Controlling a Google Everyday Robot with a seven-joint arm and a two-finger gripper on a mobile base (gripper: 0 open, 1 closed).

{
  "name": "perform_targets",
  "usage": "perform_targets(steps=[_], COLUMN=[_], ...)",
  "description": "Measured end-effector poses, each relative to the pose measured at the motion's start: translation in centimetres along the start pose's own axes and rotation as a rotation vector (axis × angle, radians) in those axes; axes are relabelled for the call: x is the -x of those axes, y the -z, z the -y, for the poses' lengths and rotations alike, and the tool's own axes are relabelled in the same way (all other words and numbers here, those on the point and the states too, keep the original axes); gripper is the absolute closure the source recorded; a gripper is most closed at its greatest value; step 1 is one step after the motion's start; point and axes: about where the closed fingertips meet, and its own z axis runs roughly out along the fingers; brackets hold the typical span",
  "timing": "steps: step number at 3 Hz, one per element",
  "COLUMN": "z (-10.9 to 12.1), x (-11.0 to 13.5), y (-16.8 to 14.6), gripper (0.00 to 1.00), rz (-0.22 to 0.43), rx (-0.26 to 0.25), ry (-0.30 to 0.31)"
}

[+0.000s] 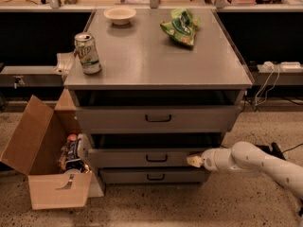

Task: Close middle drawer

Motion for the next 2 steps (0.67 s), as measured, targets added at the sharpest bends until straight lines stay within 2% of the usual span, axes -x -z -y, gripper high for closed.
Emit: perform_targets(steps=[2], z=[-0.05], x=[0.09], y=[0.06], gripper=[1.00], rz=[0.003], rx=[-0.002], ry=[0.003])
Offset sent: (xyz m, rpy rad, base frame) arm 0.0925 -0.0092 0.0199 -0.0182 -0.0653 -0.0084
